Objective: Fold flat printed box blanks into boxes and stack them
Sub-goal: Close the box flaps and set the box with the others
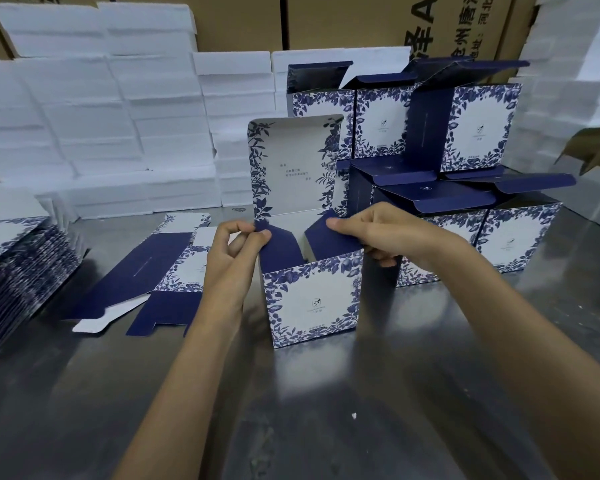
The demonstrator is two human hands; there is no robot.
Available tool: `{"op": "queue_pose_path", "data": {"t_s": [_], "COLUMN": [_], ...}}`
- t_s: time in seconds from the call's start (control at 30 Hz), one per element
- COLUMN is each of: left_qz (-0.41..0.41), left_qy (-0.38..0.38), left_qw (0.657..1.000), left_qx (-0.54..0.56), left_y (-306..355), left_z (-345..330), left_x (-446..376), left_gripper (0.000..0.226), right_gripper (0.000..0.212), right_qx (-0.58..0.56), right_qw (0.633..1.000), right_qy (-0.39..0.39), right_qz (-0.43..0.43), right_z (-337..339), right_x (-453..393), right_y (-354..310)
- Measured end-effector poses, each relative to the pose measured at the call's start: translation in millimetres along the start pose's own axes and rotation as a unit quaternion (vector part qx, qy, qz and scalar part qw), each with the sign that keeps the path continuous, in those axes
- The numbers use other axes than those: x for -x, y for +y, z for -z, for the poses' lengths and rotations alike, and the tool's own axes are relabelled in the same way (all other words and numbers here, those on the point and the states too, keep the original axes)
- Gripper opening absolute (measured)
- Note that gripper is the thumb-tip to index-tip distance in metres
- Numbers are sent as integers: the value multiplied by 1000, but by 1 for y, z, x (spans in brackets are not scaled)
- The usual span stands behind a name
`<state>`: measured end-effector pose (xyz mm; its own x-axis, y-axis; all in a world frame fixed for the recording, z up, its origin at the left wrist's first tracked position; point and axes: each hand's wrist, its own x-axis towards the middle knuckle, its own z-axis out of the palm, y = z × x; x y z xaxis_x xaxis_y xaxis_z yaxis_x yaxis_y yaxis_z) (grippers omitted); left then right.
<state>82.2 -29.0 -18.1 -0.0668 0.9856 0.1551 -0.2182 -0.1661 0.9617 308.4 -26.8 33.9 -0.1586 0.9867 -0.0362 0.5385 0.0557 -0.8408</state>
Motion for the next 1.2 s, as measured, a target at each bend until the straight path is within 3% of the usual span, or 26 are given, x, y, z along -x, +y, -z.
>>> {"op": "queue_pose_path", "data": {"t_s": [0.4,0.63,0.73,0.8,0.87,0.93,1.0,1.07,1.2], "left_qz": [-4,-14,-18,-16,-14,-15,4,20,-37], "left_qy": [-19,-22,-4,-4,-3,10,22,21,27], "left_qw": [1000,1000,1000,1000,1000,999,999,999,996], "left_qx": [-2,-3,5,7,-6,-33,-27,-12,-74], "left_y": [-1,2,1,1,1,2,4,6,8], "left_z": [1,5,7,9,9,8,7,7,7], "left_x": [1,1,-2,-3,-3,-4,-5,-5,1], "left_gripper": [32,44,47,44,39,28,25,36,14], "right_gripper": [54,53,39,13,32,31,27,26,22], "right_qx": [35,-7,-10,-69,-161,-236,-223,-179,-156], "right_qw": [999,999,997,990,976,962,969,980,982], "right_qy": [19,20,73,115,128,102,67,68,74], "right_qz": [12,29,35,49,75,92,83,55,80], "right_z": [0,-8,-10,-11,-11,-11,-14,-20,-28], "right_x": [-15,-20,-23,-24,-25,-26,-25,-24,-23], "right_y": [-4,0,3,2,0,-1,0,4,7]}}
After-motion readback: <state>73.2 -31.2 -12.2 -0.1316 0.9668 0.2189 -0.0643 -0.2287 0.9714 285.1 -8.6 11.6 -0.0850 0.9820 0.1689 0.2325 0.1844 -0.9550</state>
